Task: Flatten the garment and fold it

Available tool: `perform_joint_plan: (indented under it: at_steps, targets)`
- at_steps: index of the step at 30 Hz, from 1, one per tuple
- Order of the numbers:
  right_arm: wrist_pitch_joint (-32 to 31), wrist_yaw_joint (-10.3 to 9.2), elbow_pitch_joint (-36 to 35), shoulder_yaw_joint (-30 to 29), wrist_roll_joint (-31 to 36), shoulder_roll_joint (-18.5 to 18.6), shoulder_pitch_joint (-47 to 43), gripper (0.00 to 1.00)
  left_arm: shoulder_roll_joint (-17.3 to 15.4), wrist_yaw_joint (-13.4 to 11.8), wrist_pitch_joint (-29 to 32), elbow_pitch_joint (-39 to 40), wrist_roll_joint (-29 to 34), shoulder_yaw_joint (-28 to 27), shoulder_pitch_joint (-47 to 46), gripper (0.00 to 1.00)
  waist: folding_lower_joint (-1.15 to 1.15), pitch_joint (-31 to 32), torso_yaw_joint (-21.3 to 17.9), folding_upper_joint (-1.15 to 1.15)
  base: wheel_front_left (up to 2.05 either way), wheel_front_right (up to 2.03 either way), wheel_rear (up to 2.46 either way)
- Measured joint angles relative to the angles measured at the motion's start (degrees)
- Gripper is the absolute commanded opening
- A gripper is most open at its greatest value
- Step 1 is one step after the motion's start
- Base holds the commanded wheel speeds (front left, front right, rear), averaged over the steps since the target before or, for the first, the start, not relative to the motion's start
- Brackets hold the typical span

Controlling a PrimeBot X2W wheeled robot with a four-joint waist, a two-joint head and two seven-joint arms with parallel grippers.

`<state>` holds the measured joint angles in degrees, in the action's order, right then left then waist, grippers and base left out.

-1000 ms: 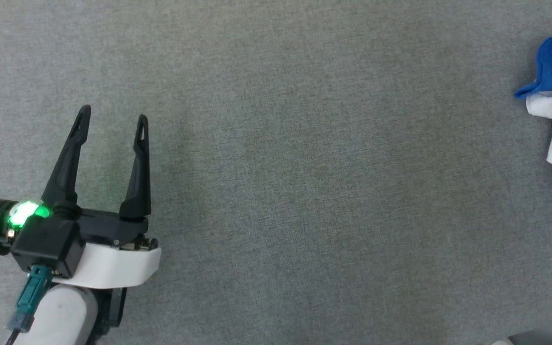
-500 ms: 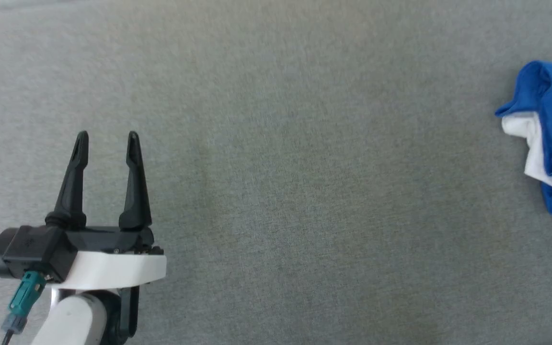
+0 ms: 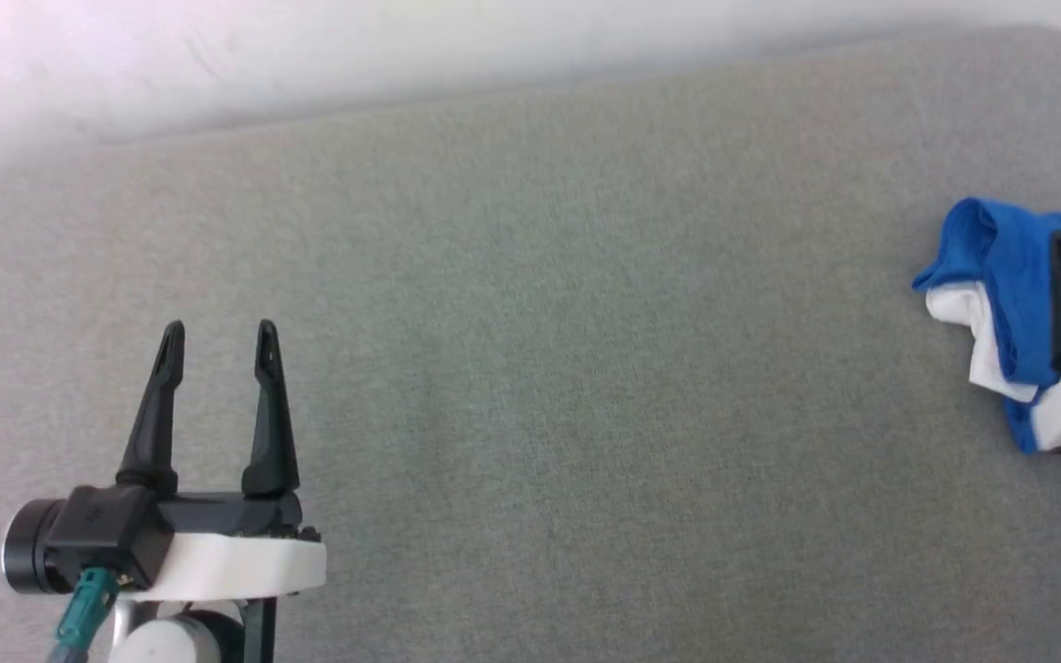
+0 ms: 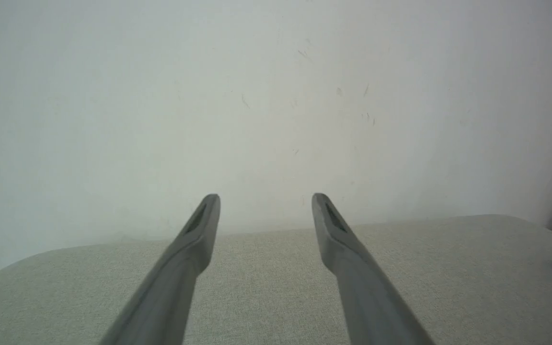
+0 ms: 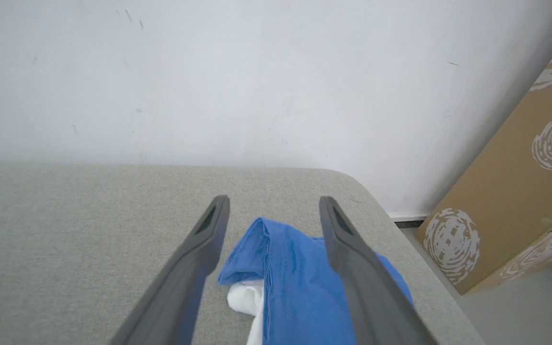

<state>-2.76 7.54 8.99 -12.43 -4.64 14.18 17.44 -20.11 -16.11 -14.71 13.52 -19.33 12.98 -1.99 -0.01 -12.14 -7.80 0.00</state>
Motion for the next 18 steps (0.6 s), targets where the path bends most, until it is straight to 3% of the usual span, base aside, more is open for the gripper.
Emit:
perform_joint_plan:
  at_steps: [8, 18]
  targets:
    - [5.45, 0.0, -7.09, 0.92, 2.19, -7.84, -7.69, 1.0, 2.41, 0.92, -0.02, -0.22, 1.89, -1.88, 4.32, 1.0, 0.0, 4.53, 1.67, 0.0, 0.0, 0.0, 0.0]
    - [7.44, 0.0, -10.01, 6.84, 4.82, -10.77, -14.75, 1.0, 4.86, 2.18, -0.02, -3.69, 2.97, -1.38, 9.69, 1.0, 0.01, 8.04, 4.37, 0.0, 0.0, 0.0, 0.0]
